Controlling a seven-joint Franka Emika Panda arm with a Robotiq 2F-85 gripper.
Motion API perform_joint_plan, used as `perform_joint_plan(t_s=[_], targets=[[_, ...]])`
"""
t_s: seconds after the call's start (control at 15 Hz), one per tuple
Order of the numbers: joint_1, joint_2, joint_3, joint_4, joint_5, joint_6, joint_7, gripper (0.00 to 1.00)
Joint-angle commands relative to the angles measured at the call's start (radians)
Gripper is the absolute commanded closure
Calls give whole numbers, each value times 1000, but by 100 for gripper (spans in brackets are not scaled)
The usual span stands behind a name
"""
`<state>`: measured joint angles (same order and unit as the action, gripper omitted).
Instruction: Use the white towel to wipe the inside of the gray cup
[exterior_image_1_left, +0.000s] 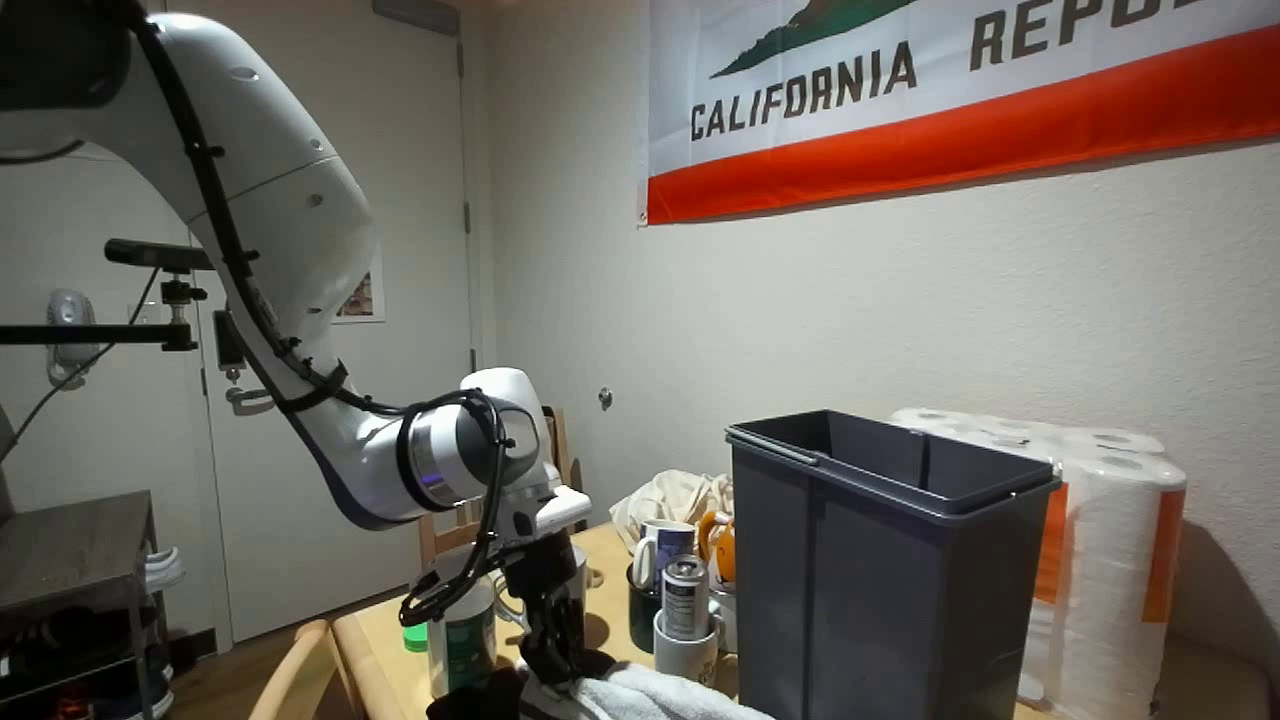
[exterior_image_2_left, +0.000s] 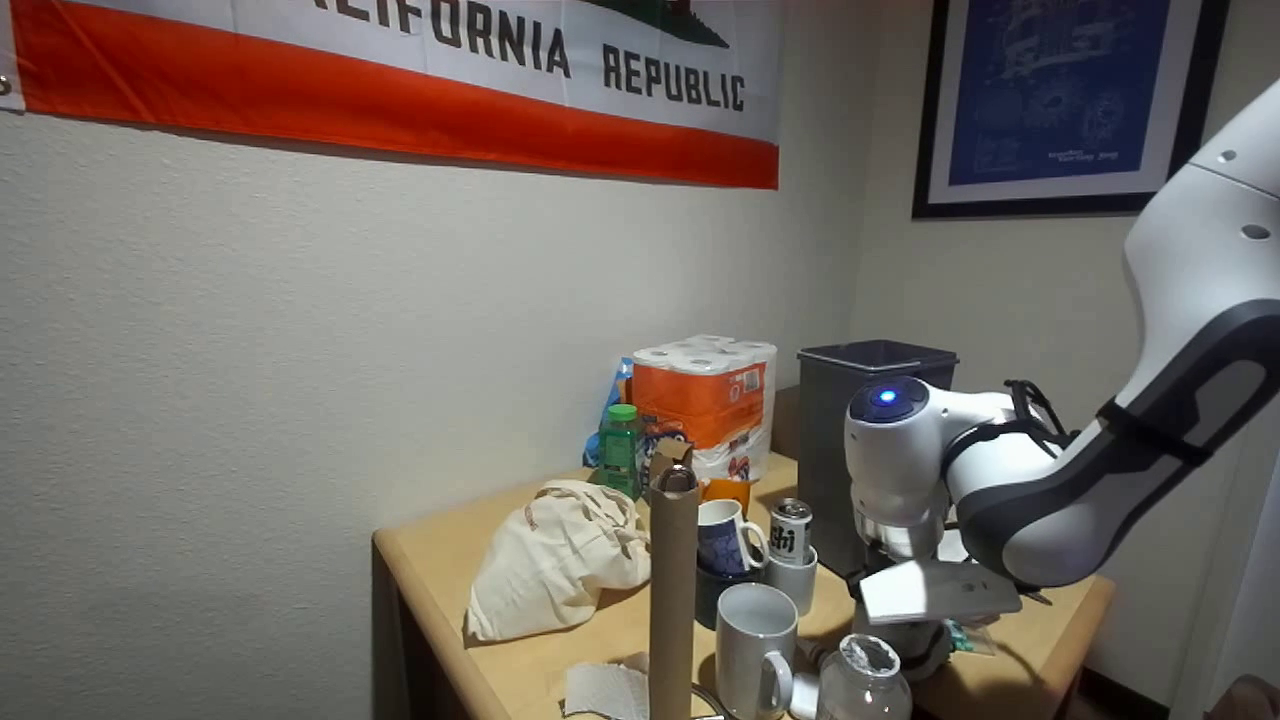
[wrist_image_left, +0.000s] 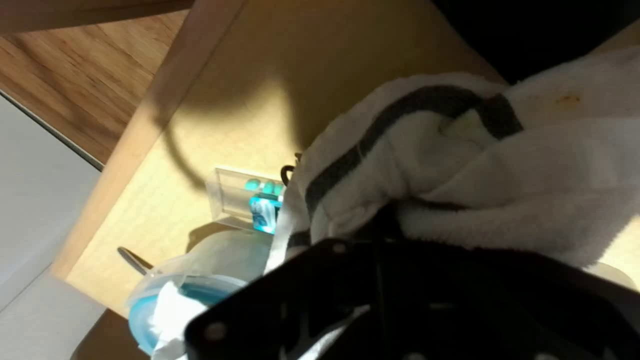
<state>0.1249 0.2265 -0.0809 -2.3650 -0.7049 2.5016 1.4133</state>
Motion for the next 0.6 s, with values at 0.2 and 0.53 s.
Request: perform_joint_plan(t_s=[0.2,0.53], targets=[[-27,-6,31,24,234,-34,-117,99],[-12,-6,6,12,317,54,-86,99]])
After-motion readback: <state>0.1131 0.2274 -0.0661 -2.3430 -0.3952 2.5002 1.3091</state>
